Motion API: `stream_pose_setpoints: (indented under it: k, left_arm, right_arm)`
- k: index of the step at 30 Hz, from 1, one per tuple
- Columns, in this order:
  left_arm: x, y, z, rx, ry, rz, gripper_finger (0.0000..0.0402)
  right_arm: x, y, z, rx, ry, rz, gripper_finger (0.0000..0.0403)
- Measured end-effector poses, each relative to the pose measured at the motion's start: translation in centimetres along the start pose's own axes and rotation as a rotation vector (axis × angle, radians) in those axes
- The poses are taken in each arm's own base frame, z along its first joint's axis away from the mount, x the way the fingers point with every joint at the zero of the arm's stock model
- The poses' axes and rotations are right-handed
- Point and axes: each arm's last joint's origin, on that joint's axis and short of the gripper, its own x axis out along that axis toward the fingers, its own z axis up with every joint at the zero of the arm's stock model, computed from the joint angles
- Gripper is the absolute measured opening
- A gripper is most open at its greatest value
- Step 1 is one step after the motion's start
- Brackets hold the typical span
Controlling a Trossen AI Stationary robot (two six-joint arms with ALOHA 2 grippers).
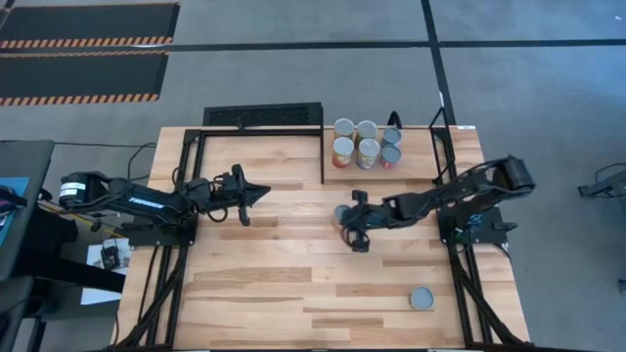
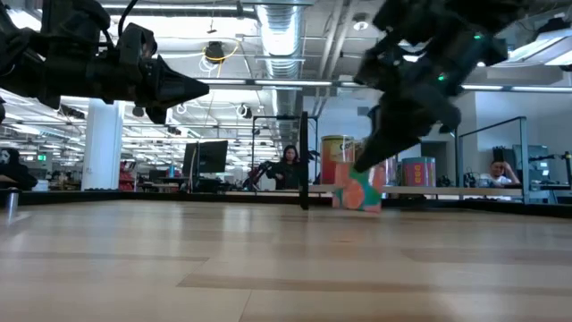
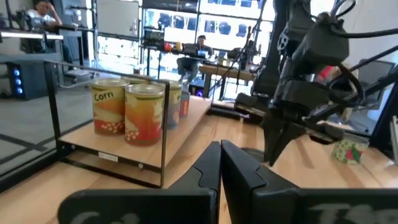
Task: Pick and place cans onto a shelf
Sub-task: Put the canned oranges on the shelf
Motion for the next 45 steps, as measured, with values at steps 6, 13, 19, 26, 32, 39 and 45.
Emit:
stream_pose_setpoints:
  k: [6,13,19,26,32,39,45]
  left_arm:
    - [0.0,0.0,0.1,0.000,-0.009,-0.002,0.0000]
    - [0.0,0.0,0.2,-0.001,-0.012,-0.002,0.0000]
    - [0.0,0.0,0.1,-0.009,-0.010,-0.002,0.0000]
    - [0.0,0.0,0.1,-0.008,-0.006,0.005,0.0000]
    - [0.0,0.0,0.1,-0.008,-0.006,0.007,0.0000]
    - [0.0,0.0,0.1,-0.009,-0.006,0.007,0.0000]
    - [0.0,0.0,0.1,-0.008,-0.006,0.010,0.0000]
  right_arm:
    - [-3.9,1.3,-2.2,0.089,0.063,0.042,0.0007]
    - [-9.5,0.2,-4.6,0.226,0.210,-0.142,0.0008]
    - [-13.0,-2.4,-6.5,0.440,0.260,-0.345,0.0009]
    - [-14.2,-6.3,-7.3,0.575,0.262,-0.533,0.0010]
    - [-14.3,-10.7,-8.0,0.709,0.291,-0.694,0.0010]
    - [-14.0,-15.2,-7.8,0.731,0.189,-0.748,0.0009]
    - [-12.9,-19.0,-8.8,0.725,0.214,-0.803,0.0009]
